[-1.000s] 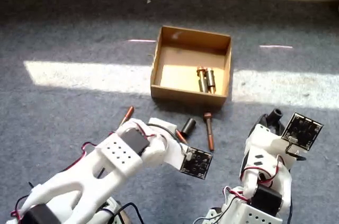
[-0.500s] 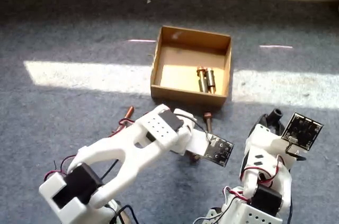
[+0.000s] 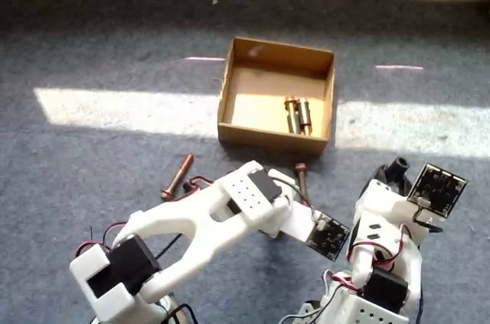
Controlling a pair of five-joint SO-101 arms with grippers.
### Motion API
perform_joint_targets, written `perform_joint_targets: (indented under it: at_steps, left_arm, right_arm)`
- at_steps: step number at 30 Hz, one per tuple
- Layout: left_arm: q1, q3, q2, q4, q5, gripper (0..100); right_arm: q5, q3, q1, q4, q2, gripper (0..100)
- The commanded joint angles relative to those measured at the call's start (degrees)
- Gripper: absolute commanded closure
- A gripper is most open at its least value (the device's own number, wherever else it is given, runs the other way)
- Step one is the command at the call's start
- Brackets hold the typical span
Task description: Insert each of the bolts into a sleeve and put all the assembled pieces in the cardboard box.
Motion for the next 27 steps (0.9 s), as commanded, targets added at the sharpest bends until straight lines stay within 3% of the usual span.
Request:
perform_joint_targets:
  at_steps: [1, 13, 18, 27]
  left_arm:
    - [2.8, -2.0, -0.1, 1.8, -3.5, 88]
    - [2.6, -8.0, 8.9, 6.4, -4.3, 88]
    - [2.6, -7.7, 9.1, 6.8, -4.2, 99]
    - [-0.4, -4.8, 2.7, 11.1, -2.5, 99]
  right_arm:
    - [-0.1, -1.0, 0.7, -1.6, -0.7, 99.1]
    - [-0.1, -0.9, 0.6, -1.6, -0.7, 99.1]
    - [-0.1, -0.8, 0.6, -1.6, -0.7, 99.1]
    - [0.0, -0.7, 0.7, -1.6, -0.7, 99.1]
